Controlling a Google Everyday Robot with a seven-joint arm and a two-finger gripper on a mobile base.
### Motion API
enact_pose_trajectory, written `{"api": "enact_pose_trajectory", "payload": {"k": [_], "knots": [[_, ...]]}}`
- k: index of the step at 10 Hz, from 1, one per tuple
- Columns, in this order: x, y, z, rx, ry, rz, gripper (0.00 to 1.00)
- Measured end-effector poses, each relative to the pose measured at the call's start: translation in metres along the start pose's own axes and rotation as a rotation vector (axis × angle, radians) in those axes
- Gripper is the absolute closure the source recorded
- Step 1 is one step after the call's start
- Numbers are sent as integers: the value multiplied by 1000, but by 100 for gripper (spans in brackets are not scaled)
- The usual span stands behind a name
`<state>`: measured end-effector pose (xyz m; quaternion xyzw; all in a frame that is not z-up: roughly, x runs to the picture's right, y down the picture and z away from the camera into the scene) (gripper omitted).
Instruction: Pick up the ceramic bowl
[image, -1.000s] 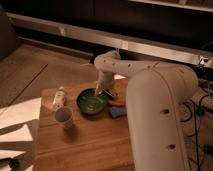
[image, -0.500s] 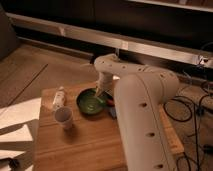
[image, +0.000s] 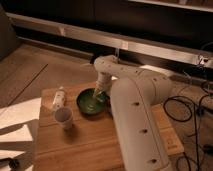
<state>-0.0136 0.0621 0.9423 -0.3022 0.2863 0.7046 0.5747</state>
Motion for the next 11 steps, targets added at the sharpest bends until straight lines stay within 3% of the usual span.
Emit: {"api": "enact_pose_trajectory", "payload": {"k": [6, 8, 11], "knots": [[-6, 0, 1, -15, -4, -4, 98], [-13, 4, -16, -8, -47, -20, 100], [-25, 30, -82, -24, -179, -106, 100]]}}
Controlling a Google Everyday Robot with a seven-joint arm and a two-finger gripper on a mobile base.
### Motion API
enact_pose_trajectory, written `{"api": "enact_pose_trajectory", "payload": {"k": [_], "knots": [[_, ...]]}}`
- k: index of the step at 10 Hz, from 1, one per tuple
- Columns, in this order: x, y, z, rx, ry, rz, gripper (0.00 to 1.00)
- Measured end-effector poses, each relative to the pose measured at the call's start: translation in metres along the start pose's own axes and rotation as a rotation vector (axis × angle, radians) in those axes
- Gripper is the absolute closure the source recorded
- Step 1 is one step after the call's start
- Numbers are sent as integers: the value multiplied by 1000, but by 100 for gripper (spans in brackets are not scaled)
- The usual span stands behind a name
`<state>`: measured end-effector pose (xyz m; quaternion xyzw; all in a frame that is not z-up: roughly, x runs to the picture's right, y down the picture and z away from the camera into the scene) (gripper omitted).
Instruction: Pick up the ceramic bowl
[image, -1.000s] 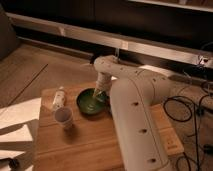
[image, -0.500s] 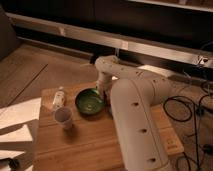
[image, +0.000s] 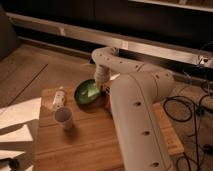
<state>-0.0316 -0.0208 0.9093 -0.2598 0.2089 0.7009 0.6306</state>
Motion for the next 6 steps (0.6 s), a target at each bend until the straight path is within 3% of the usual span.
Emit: {"api": "enact_pose_trajectory", "payload": {"k": [3, 6], "knots": [[-4, 36, -59, -26, -102, -94, 100], [8, 60, -103, -51, -149, -148, 100]]}}
